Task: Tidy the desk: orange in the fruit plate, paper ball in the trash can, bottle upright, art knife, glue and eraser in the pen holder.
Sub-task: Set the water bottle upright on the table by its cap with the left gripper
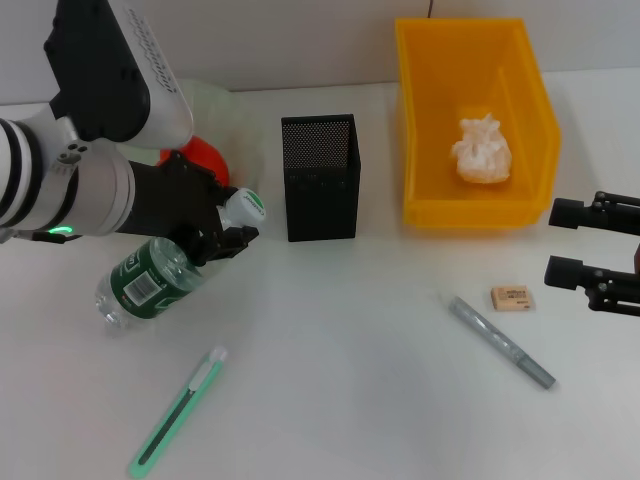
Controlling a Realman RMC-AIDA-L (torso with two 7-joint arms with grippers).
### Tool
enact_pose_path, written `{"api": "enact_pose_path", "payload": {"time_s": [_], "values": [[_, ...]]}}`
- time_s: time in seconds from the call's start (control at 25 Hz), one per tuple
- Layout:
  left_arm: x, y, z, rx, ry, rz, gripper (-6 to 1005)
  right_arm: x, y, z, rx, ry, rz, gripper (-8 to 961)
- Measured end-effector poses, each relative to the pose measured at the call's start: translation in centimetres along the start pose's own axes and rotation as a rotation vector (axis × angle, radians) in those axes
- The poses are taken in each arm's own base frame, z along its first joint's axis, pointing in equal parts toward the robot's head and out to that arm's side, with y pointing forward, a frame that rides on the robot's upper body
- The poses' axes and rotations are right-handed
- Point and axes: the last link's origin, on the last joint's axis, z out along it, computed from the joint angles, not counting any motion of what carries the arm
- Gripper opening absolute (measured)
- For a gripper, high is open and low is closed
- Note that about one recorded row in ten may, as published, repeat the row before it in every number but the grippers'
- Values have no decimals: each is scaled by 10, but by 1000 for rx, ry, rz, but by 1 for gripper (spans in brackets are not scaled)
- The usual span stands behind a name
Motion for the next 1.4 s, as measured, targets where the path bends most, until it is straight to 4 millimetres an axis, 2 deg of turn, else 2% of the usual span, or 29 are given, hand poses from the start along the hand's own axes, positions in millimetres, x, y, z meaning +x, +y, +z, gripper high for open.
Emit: {"api": "enact_pose_path", "payload": {"time_s": [0.52,1.4], "values": [[-7,-3,-8,27,16,-48,437,-2,-2,1,-4,2,-3,655],[-4,-4,-22,45,73,-72,438,-4,-6,2,8,12,-8,653]]}}
